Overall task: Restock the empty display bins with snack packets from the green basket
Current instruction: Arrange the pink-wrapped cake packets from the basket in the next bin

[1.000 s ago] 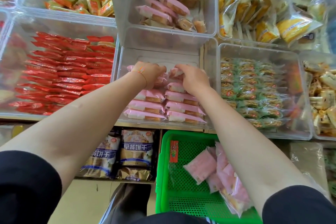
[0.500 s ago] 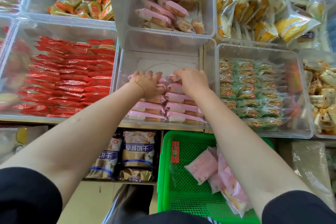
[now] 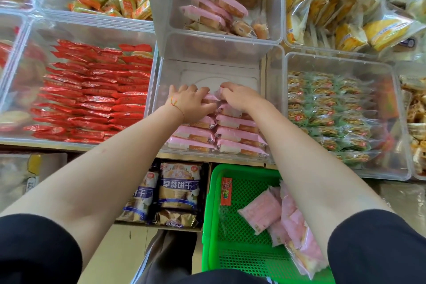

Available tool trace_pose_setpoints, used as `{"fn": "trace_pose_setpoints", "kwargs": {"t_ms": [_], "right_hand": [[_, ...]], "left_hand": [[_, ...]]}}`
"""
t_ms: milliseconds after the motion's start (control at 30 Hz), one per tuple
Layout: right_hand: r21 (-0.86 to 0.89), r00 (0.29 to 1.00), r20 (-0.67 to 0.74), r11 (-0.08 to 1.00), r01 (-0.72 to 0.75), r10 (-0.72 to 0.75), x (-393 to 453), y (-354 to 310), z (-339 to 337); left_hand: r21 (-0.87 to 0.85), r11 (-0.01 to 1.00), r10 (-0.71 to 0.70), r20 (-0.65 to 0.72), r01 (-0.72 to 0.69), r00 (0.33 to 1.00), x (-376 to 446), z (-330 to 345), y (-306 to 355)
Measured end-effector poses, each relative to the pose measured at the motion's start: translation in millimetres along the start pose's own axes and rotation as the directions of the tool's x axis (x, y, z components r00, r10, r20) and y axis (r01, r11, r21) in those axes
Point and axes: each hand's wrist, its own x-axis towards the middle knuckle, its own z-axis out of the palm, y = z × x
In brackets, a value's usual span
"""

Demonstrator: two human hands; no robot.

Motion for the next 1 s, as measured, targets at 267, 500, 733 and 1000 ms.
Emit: {"fn": "trace_pose_setpoints", "kwargs": {"t_ms": [267,500,733,1000], "right_hand": [[-0.105,0.989,0.116,0.991,-0.077,0.089,16.2,0.9,-12.3],[-0.116,0.997,0.047,0.992,-0.055,0.06,9.5,8.2,14.2],[-0.164,0.998,0.007,0.985,-0.061,0.063,-1.0,20.4,9.5],[-0.148,0.996,-0.032,0.985,-0.087,0.084,-6.1,18.7,11.8]], "left_hand": [[0.021,0.999,0.052,-0.197,-0.049,0.979,-16.0,31.7,-3.7],[0.096,0.993,0.087,-0.214,-0.067,0.973,-9.8,30.6,-7.4],[0.016,0.972,0.234,-0.078,-0.233,0.969,-50.9,19.0,11.7],[0.029,0.947,0.32,-0.054,-0.319,0.946,-76.1,16.1,37.6]]}}
